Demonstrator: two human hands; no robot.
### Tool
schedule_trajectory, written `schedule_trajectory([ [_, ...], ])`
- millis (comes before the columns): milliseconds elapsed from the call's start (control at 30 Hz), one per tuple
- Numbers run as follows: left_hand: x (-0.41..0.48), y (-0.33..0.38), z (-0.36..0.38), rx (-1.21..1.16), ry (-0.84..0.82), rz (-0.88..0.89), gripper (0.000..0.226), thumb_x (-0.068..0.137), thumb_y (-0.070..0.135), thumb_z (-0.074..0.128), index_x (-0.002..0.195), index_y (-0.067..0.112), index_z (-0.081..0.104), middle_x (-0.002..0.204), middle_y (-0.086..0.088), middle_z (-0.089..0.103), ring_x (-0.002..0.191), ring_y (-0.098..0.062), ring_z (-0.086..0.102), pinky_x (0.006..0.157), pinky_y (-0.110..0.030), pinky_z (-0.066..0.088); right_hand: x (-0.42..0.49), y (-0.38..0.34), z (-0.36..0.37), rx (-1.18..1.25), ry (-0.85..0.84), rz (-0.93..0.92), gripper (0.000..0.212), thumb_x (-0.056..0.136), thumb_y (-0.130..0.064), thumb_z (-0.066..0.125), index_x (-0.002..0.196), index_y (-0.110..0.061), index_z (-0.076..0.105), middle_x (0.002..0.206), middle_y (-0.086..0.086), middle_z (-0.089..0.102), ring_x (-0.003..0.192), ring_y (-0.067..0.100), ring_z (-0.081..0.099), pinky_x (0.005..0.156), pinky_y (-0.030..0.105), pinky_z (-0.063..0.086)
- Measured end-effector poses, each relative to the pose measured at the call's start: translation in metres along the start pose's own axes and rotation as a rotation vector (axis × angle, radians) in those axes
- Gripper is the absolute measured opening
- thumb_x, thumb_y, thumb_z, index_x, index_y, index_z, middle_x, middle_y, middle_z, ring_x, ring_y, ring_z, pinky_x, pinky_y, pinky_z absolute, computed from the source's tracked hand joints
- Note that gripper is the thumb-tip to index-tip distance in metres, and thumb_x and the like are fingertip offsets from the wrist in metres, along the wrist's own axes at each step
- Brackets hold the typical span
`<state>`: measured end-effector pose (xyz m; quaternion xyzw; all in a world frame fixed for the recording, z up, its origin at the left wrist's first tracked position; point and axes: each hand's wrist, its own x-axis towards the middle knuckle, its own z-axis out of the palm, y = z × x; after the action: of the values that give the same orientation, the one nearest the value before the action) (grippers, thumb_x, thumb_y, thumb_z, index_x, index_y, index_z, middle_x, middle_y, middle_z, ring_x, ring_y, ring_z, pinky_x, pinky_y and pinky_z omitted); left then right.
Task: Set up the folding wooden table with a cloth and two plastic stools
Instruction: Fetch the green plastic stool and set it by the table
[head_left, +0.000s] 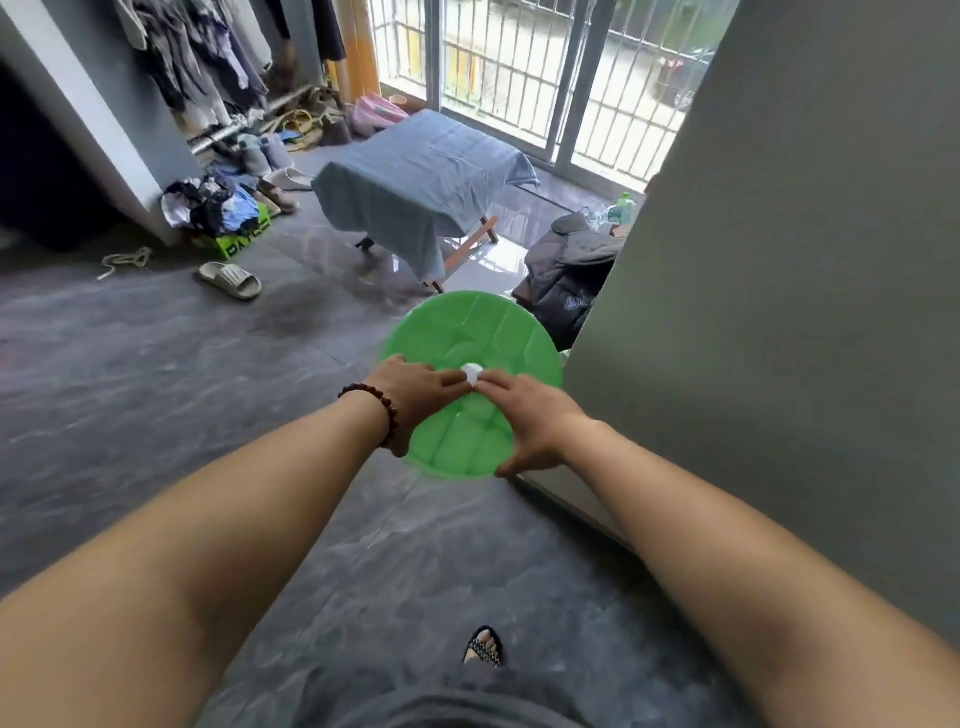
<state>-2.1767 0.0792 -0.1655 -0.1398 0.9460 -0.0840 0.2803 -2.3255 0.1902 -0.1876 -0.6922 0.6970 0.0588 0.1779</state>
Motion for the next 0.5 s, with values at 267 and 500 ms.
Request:
schedule_trajectory([
  [267,0.025,-0.099,0.031,-0.103,-0.069,-0.077,0.118,0.066,0.032,0.082,0.150,0.027,0.000,0.155,0.009,0.013,0.128,-0.021,0.043,0.097,-0.041,0.042,0.119,-0.008,-0.023,-0.033,-0.060,-0.122,0.116,0.061,-0.046,0.084,0.151,-0.021,0.015,0.156,-0.008,0.017,0.134,0.022,0.033,0.109,0.040,0.038],
  [500,0.057,-0.224,0.048,-0.093,-0.043,-0.091,0.116,0.067,0.032,0.081,0.150,0.026,0.000,0.155,0.010,0.013,0.128,-0.019,0.042,0.093,-0.040,0.043,0.243,-0.022,-0.063,-0.042,-0.045,-0.132,0.116,0.061,-0.046,0.084,0.151,-0.021,0.014,0.156,-0.008,0.017,0.134,0.023,0.033,0.110,0.039,0.036],
])
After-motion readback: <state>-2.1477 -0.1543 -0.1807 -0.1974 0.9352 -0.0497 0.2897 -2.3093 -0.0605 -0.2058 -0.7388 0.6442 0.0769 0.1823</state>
